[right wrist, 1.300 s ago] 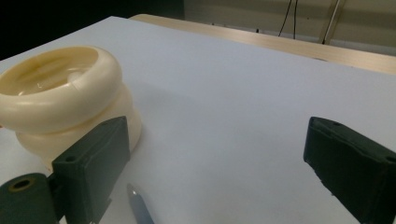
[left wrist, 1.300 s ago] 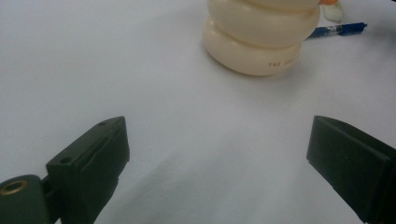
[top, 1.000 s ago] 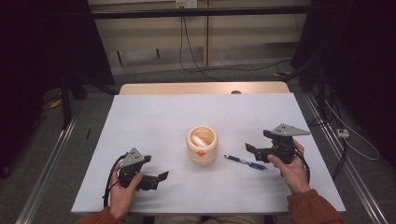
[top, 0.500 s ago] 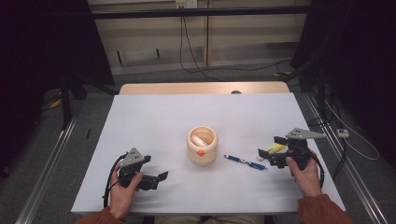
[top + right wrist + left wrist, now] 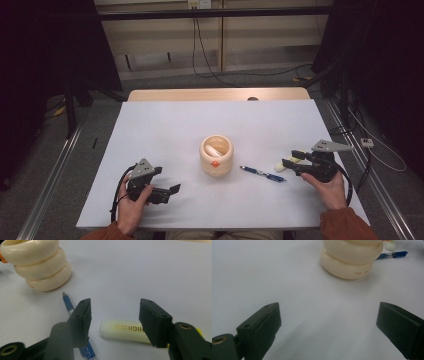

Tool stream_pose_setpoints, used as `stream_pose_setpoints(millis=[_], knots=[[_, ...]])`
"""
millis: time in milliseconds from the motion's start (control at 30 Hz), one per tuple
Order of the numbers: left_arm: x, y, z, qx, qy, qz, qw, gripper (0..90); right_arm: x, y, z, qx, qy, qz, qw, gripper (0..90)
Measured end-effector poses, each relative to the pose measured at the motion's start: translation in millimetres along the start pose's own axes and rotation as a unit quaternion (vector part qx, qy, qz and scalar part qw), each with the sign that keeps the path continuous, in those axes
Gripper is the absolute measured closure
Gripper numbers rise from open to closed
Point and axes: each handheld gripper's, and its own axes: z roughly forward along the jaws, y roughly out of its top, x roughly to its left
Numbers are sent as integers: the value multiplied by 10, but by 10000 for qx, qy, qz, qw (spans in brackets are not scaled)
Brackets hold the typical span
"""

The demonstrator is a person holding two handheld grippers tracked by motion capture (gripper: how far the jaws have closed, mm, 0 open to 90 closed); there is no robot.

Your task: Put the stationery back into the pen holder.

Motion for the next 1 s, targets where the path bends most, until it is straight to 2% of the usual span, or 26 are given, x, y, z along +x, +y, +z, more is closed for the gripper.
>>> stream_pose_setpoints(millis=[33, 100, 233, 367, 467, 600, 667, 800, 1000], knots=[[0, 0, 0, 4, -1, 3, 10000, 58, -7, -4, 2, 24, 27, 46, 10000, 464], [0, -1, 2, 12, -6, 5, 10000, 58, -20, -19, 23, 196, 64, 61, 9998, 560], [-2, -1, 2, 10, -11, 7, 10000, 58, -36, -57, 54, 263, 83, 62, 9996, 691], [-3, -1, 6, 13, -13, 10, 10000, 58, -40, -66, 25, 294, 25, 172, 9994, 899], [-5, 0, 4, 7, -25, 15, 10000, 58, -56, -76, 37, 397, -52, 226, 9989, 900], [-4, -1, 5, 11, -25, 8, 10000, 58, -58, -93, 77, 636, -43, 107, 9979, 900], [-5, -2, 9, 9, -35, 14, 10000, 58, -39, -89, 91, 763, -101, -40, 9970, 900], [-5, -1, 4, 4, -33, 8, 10000, 58, 11, -78, 90, 1145, -320, -236, 9926, 900], [-5, 0, 6, 21, -40, 20, 10000, 58, 56, -99, 107, 1428, -214, -485, 9883, 900]])
